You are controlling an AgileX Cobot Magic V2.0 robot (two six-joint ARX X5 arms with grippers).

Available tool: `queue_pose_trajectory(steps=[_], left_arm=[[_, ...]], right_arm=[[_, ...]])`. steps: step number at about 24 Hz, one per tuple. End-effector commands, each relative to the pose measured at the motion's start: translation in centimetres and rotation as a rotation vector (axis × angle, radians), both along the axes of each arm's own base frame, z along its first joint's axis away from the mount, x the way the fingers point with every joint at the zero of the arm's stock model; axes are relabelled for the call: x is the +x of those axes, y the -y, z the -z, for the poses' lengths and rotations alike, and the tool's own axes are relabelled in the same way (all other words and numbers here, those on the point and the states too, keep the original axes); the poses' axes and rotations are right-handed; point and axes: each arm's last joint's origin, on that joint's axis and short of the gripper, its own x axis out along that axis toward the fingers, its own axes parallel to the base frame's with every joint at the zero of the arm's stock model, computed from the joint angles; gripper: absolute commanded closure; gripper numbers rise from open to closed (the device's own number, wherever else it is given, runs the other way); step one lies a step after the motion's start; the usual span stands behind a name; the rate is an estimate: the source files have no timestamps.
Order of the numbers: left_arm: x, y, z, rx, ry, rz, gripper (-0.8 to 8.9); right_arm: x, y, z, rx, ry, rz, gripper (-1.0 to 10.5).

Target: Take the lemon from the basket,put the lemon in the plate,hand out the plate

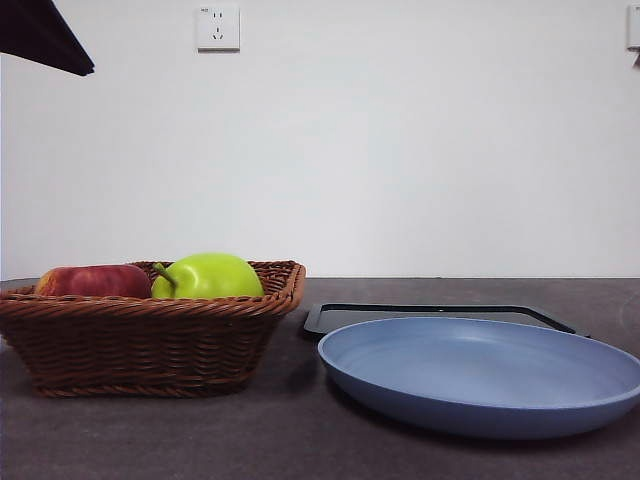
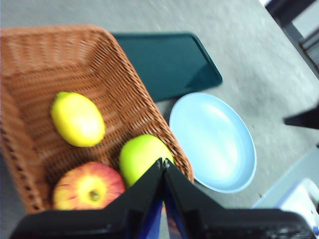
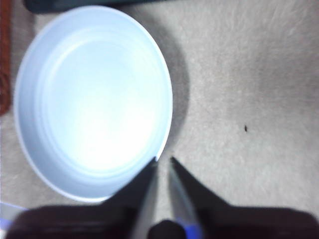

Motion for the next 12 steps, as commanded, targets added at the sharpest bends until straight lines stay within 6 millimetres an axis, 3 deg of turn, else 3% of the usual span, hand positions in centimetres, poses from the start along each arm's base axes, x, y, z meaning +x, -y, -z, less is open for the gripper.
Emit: queue_pose_trajectory(steps=[1, 3, 6, 12], left_arm=[[0.1, 0.5, -0.5, 0.006, 0.035, 0.035, 8.03], [0.0, 0.8, -0.5, 0.005, 0.036, 0.052, 7.38], [0.0, 1.0, -0.6, 0.004, 0.044, 0.06, 4.93], [-0.1, 1.2, -0.6, 0.004, 0.043, 0.068, 4.89]], right_arm=[[1.3, -0.2, 0.7, -0.007, -0.024, -0.016, 7.4], [2.1, -0.3, 1.6, -0.009, -0.047, -0.016, 6.6], [3.3, -0.7, 2.7, -0.01, -0.056, -0.03, 6.3], [5.7, -2.5, 5.7, -0.006, -0.086, -0.07, 6.4]])
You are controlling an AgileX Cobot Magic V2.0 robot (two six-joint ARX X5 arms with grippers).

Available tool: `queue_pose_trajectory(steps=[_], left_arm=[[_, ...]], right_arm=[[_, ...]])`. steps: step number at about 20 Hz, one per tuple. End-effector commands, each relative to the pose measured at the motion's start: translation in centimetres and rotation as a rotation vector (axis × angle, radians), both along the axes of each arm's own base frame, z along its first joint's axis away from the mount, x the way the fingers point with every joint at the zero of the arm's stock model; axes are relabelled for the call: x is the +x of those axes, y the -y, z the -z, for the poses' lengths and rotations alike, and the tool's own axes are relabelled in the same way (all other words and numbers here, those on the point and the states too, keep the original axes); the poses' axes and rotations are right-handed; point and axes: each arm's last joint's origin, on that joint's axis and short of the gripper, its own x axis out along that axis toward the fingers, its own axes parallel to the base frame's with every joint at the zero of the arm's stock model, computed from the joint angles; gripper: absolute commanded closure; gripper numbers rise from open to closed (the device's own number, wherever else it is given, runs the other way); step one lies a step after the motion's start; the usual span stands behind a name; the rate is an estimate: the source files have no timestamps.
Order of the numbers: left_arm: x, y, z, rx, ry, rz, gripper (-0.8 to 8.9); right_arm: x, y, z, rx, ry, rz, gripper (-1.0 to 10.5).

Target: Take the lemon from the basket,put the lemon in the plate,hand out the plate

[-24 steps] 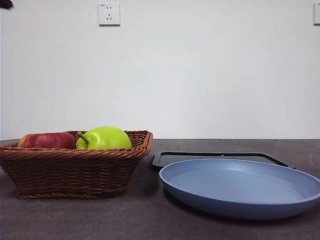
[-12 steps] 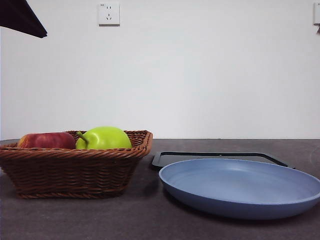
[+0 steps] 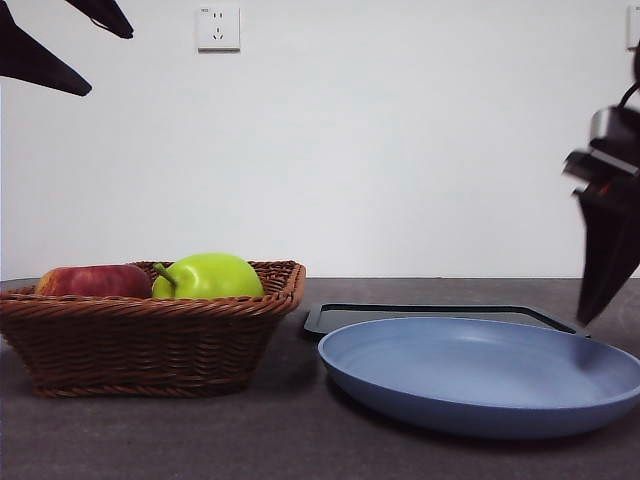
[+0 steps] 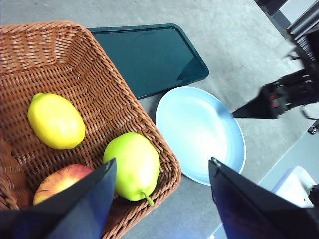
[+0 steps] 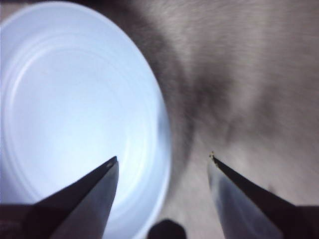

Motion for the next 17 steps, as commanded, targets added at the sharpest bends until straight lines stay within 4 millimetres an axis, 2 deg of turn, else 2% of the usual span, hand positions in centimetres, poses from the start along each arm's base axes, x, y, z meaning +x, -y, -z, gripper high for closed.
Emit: queue_pose_trajectory(steps=[1, 4, 7, 13, 15, 17], left_arm=[[0.1, 0.1, -0.5, 0.0, 0.027, 0.01, 4.89], [0.1, 0.1, -0.5, -0.001, 0.025, 0.008, 4.89], [0.1, 0.1, -0.5, -0.001, 0.025, 0.008, 4.89], [0.2, 0.1, -0.6, -0.036, -0.01, -0.029, 4.81], [0.4, 0.1, -0.5, -0.039, -0.037, -0.079, 4.29], [1.0, 0.3, 0.1, -0.014, -0.062, -0.1, 4.24]], right_arm=[[0.9, -0.7, 1.1, 0.003, -0.028, -0.002, 6.6], [1.2, -1.0, 2.0, -0.004, -0.067, 0.008, 8.1], [1.2, -0.9, 2.0, -0.008, -0.064, 0.011, 9.3], [0.8, -0.8, 1.5, -0.003, -0.067, 0.012, 9.4], [0.3, -0.7, 0.7, -0.001, -0.054, 0.011, 9.4], [-0.4, -0.6, -0.5, 0.003, -0.034, 0.011, 9.4]])
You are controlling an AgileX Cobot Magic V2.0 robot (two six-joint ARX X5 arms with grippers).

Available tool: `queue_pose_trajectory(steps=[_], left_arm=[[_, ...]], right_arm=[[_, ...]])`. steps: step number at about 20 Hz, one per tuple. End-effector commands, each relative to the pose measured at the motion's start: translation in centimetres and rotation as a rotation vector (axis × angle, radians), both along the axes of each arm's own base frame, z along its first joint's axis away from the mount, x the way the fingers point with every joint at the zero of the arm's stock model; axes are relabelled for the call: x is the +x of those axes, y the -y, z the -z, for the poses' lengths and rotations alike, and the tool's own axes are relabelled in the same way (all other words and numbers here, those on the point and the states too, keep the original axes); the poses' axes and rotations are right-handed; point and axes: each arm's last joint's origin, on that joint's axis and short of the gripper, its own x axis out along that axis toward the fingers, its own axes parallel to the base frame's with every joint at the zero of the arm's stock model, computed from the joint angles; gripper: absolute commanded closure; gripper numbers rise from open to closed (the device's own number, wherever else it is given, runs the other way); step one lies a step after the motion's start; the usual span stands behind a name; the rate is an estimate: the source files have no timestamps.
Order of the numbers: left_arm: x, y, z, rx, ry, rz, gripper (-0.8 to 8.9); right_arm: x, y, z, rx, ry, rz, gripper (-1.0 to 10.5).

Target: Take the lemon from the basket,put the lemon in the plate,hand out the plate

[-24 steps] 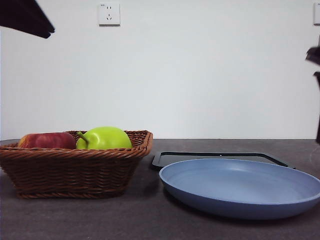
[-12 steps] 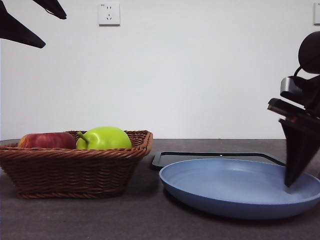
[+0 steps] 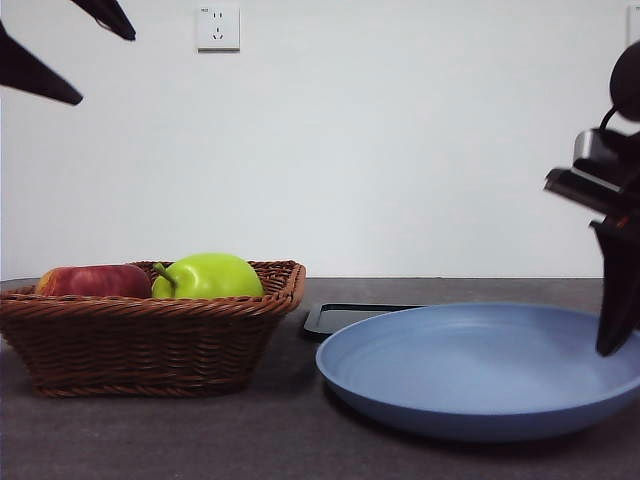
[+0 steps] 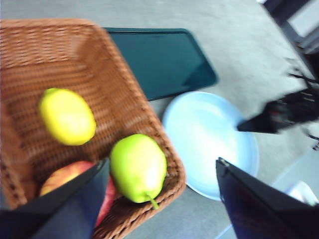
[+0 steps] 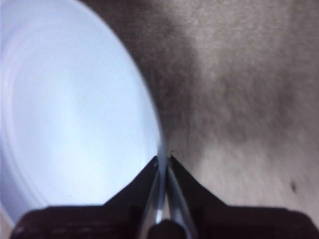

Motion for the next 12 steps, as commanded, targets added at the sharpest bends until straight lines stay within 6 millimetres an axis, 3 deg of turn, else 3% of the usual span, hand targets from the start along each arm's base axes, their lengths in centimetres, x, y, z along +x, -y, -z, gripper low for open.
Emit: queue_pose_trajectory(steps=[1, 7, 12], left_arm=[[1.2, 0.5, 0.3, 0.02, -0.034, -0.031, 4.24], [5.9, 2.6, 3.1, 0.17, -0.126, -0.097, 4.24], [10.4, 5.6, 4.3, 0.344, -0.151, -0.119, 4.24]], right_arm=[[-0.6, 0.0, -1.3, -0.001, 0.032, -0.007, 9.4], [-2.9, 0.5, -4.6, 0.019, 0.14, -0.006, 9.4], [-4.2, 0.7, -5.6, 0.022, 0.163, -0.006, 9.4]])
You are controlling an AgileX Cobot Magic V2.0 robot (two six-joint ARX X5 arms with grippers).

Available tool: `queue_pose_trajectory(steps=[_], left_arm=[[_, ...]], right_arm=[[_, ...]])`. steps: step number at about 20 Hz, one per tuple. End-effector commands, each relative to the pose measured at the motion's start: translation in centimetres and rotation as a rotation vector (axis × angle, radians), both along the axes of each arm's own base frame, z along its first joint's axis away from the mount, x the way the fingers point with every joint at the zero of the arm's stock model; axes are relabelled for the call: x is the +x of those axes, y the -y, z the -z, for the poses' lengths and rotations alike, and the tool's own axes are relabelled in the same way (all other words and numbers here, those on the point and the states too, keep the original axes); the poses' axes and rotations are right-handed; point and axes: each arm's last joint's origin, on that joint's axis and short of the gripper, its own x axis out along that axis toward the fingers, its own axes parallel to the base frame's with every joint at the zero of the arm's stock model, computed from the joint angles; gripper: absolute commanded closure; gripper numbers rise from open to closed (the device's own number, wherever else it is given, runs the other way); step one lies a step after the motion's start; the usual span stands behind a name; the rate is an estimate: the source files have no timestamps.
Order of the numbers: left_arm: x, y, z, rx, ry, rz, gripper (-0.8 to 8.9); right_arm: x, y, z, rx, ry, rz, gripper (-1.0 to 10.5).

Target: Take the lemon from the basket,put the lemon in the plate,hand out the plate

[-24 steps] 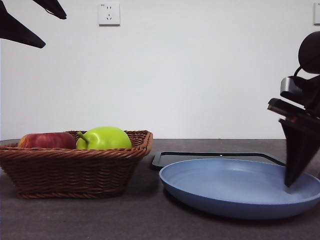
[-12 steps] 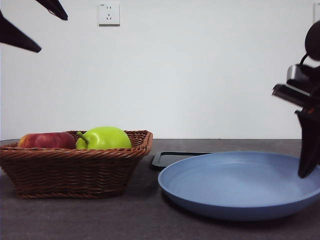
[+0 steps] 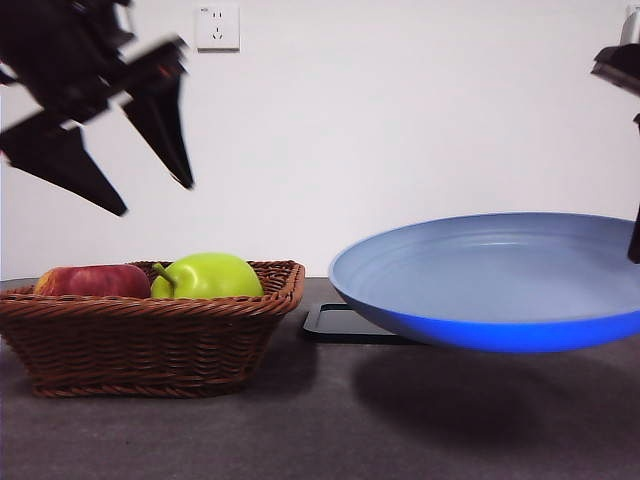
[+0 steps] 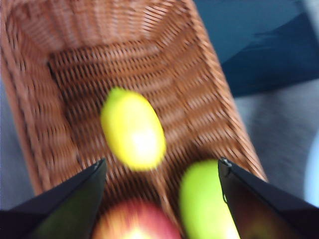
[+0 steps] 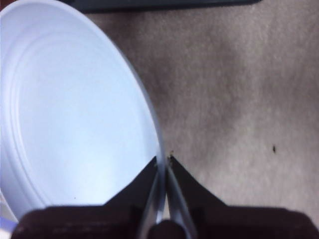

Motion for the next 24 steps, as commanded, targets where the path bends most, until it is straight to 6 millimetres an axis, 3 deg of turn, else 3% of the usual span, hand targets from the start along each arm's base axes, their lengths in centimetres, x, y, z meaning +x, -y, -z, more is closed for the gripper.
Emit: queue_pose_trajectory(steps=[1, 6, 9, 13, 15, 16, 19, 22, 24], left_arm=[[2.0, 1.4, 0.9, 0.095, -0.008, 0.008, 4.24], [5.5, 3.8, 4.8, 0.195, -0.09, 0.013, 4.24], [6.4, 4.2, 6.9, 0.203, -0.113, 0.016, 4.24], [6.4, 4.4, 7.3, 0.211, -0.124, 0.027, 4.47], [6.2, 4.4, 7.4, 0.229, -0.136, 0.049, 5.82], [6.2, 4.3, 7.4, 0.231, -0.137, 0.054, 5.96], [6.0, 3.7, 4.7, 0.221, -0.089, 0.054, 5.95], [3.9, 3.5, -2.0, 0.093, 0.048, 0.1, 5.95], [1.2, 4.7, -5.8, -0.068, 0.138, 0.244, 5.95]], right_arm=[[-0.1, -0.1, -0.4, 0.003, 0.012, -0.009, 9.4], [-0.4, 0.0, -0.5, 0.002, 0.001, -0.009, 9.4], [-0.4, 0.0, -0.5, 0.001, 0.001, -0.009, 9.4], [-0.4, 0.0, -0.5, 0.001, 0.004, -0.01, 9.4], [-0.3, 0.0, -0.5, 0.002, 0.006, -0.009, 9.4], [-0.3, 0.0, -0.5, 0.002, 0.009, -0.009, 9.4], [-0.3, 0.0, -0.5, 0.002, 0.009, -0.009, 9.4], [-0.3, 0.0, -0.5, 0.004, 0.008, -0.01, 9.4], [-0.3, -0.1, -0.5, 0.01, 0.007, -0.013, 9.4]])
